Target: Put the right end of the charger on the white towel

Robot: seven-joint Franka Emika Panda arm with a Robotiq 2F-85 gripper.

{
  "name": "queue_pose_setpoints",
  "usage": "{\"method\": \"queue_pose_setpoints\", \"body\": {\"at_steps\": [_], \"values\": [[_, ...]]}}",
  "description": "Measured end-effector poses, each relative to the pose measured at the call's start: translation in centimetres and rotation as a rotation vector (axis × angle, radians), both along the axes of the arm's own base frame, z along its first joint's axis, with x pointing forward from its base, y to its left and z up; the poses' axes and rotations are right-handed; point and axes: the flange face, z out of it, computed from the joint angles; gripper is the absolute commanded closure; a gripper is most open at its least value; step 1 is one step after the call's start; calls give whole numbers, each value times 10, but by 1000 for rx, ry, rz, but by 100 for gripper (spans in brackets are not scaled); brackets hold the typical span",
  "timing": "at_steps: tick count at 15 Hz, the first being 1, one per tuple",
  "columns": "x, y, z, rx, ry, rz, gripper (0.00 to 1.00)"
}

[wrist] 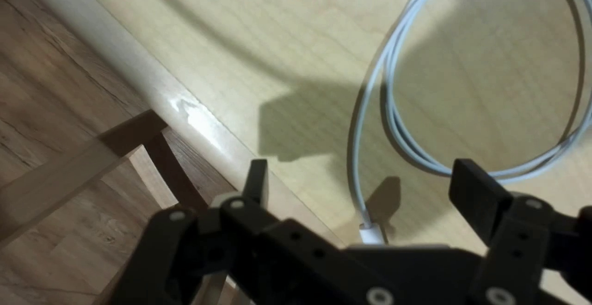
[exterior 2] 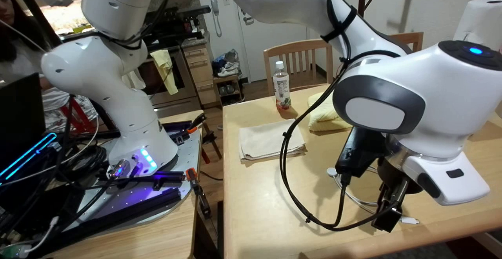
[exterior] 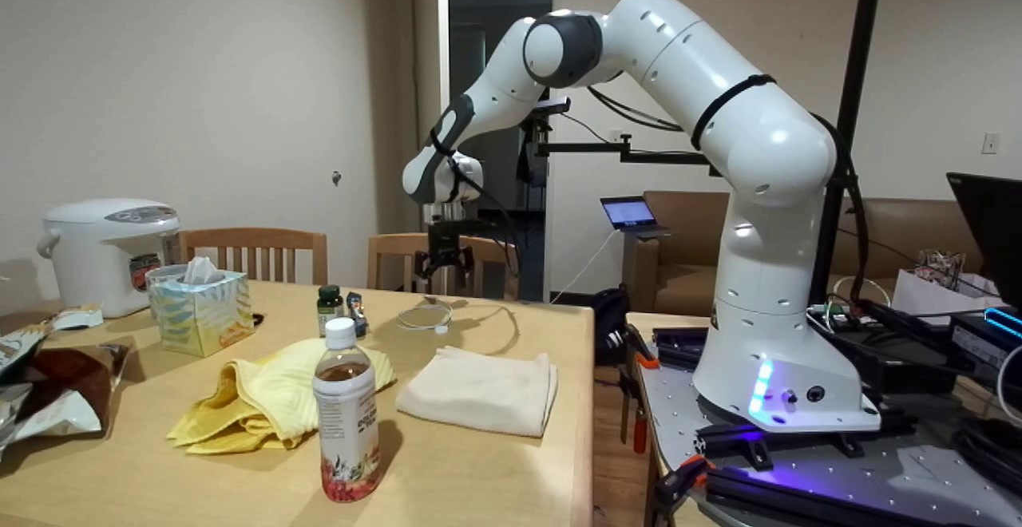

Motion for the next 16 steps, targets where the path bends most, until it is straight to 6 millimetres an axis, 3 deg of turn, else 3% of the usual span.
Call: {"method": "queue_pose_setpoints", "body": {"at_steps": [9, 16], "values": [[-7, -14, -1, 0, 35, 230, 0], [9, 4, -2, 28, 17, 325, 0]]}}
